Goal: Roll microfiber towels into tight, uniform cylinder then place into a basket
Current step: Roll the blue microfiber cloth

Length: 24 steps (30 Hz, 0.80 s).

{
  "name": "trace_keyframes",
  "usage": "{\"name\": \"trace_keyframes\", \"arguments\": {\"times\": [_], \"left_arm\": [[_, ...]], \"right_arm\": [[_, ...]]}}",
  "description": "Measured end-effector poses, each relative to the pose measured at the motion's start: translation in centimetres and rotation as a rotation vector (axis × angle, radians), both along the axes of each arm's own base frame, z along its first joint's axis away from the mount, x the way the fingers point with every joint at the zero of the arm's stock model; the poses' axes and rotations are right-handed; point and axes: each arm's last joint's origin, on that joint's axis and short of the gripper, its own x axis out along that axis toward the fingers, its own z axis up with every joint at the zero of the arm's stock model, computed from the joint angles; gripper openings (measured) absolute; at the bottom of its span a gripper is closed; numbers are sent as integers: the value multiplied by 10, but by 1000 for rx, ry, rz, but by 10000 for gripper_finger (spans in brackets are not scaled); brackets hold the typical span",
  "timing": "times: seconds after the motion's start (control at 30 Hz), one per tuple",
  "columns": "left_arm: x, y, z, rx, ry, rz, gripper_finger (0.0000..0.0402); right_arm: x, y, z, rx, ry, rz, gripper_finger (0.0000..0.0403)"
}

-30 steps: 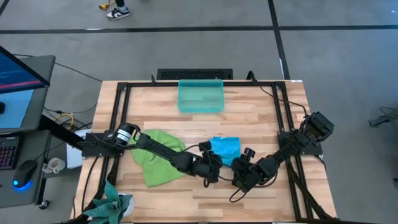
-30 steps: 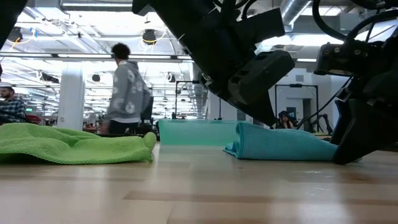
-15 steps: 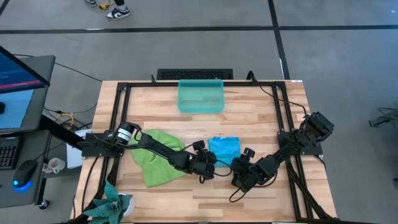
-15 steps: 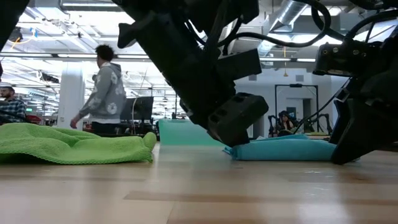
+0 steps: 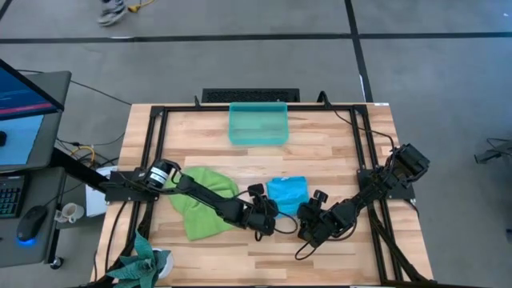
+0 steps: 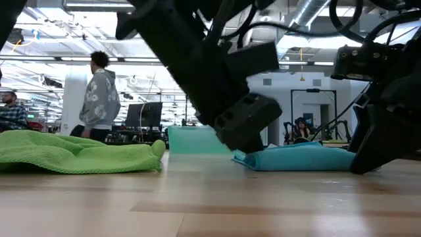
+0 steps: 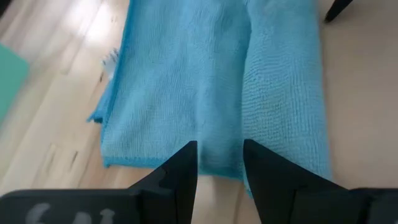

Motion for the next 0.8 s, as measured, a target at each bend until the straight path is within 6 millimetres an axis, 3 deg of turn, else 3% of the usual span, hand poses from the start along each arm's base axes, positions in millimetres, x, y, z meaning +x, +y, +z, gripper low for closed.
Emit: {"name": "trace_keyframes", "arguments": {"times": [0.47, 0.8], "left_arm": [[0, -28, 36, 180, 9, 10, 123], [3, -49, 44, 47, 11, -153, 123]], "right_arm": [[0, 0, 0, 1, 0, 0, 239], [0, 0, 0, 2, -2, 0, 239]]}}
